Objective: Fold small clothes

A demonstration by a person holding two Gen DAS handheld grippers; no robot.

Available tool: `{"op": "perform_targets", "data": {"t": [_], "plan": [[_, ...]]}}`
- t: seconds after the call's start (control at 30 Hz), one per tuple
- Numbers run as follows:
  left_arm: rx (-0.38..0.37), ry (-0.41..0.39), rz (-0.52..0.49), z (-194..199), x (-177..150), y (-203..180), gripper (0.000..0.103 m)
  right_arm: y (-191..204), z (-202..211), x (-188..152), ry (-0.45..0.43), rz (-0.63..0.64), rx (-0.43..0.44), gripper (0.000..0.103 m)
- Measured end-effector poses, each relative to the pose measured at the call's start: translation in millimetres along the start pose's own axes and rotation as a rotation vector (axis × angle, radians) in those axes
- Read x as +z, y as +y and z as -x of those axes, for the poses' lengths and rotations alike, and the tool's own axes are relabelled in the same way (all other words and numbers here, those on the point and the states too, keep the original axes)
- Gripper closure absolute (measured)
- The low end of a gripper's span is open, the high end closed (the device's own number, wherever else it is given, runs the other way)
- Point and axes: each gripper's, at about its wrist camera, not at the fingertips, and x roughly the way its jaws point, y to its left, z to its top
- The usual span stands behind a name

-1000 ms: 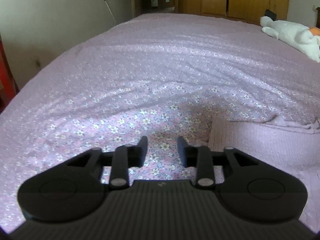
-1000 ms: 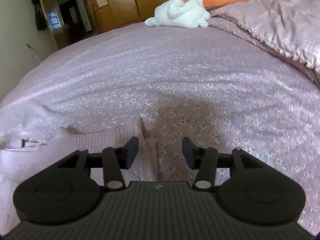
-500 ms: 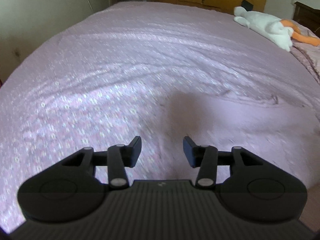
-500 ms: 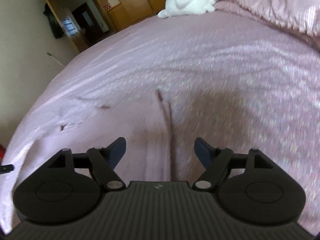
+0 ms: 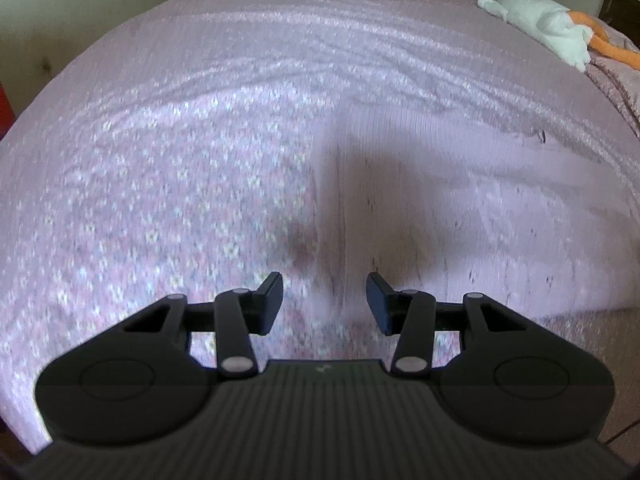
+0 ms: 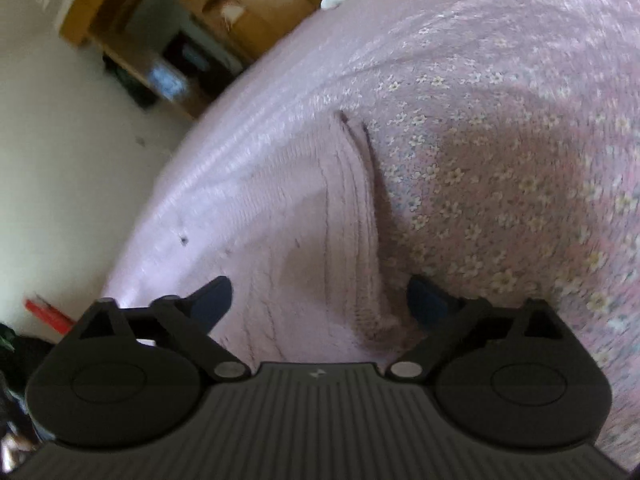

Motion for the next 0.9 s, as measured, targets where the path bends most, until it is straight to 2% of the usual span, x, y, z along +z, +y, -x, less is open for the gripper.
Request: {"op": "perform_targets", "data": {"t": [0.17, 0.33, 0.47, 0.57, 0.63, 0.7, 0.9], "plan": [[-0.005, 0.022, -0.001, -1, -13, -6, 0.055, 12, -1, -8, -0.003, 0.107, -0.035, 0.001], [0.005, 0.047, -0.019, -3, -20, -12, 0.055, 17, 2, -14, -0.061, 0.024, -0.059, 0.001], [0.001, 0.063, -0.022, -3, -23, -14, 0.055, 24, 0, -21, -0.058, 0.032, -0.023, 0.002], [0.009, 0.067, -0.023, -2, -24, -15, 0.055, 22, 1, -26, -0.077, -0.054, 0.01, 0.026], [0.01, 0.067, -0.015, -2, -25, -14, 0.055, 18, -3, -28, -0.08, -0.105, 0.008, 0.049], [0.004, 0.066, -0.01, -1, -25, -15, 0.055, 14, -8, -30, -0.088, -0.145, 0.004, 0.056], [0.009, 0.062, -0.017, 2, -24, -11, 0.055, 10, -16, -23, -0.086, -0.215, 0.012, 0.055]]}}
